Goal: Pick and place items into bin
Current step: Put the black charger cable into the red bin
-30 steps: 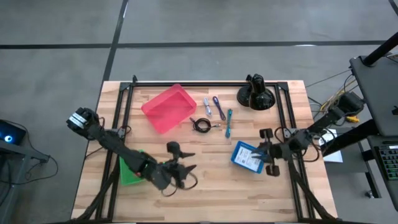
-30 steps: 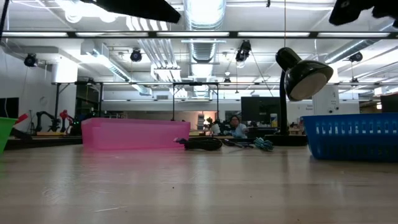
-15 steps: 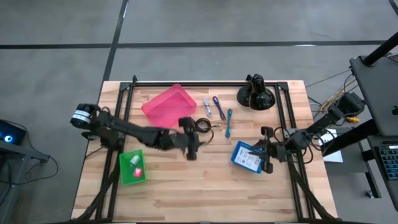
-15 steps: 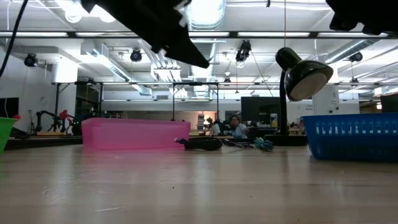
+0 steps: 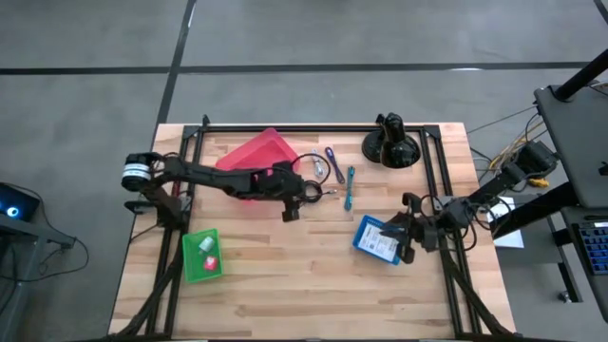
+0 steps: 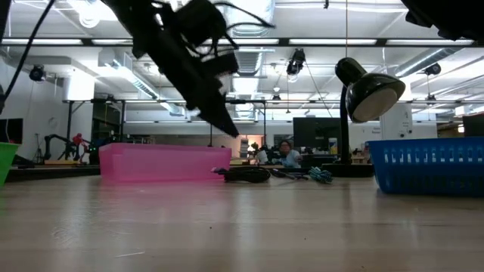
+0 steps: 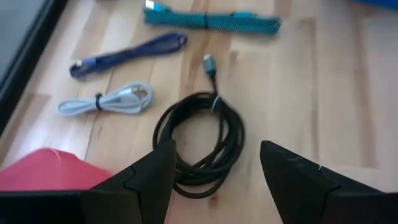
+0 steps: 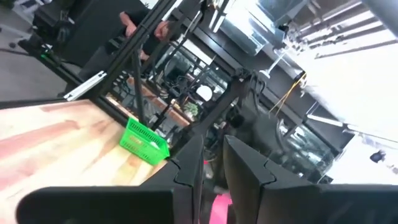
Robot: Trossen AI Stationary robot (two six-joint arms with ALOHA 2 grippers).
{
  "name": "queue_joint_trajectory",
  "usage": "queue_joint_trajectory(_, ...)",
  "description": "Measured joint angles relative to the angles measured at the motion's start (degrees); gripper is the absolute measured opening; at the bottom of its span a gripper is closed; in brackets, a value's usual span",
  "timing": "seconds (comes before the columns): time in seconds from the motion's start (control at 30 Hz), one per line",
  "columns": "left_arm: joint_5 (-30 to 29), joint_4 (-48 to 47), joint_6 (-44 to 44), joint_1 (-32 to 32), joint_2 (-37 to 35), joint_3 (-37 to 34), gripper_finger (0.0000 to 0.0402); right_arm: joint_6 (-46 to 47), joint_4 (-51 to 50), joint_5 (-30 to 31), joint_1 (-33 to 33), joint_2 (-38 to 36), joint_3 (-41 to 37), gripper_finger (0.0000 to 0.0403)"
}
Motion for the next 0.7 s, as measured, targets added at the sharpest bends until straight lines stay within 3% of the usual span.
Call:
queue_joint_trajectory(0.27, 0.1, 1.4, 9.9, 0.6, 7.3, 1.7, 0.0217, -2.8, 1.0, 0.0, 0.0, 0.0, 0.0, 0.0052)
queue_joint_trajectory(0.7, 3.0, -5.9, 12.1, 1.1, 12.6, 8.4, 0.0217, -4.3, 1.0, 0.0, 0.0, -0.4, 0.0, 0.0052)
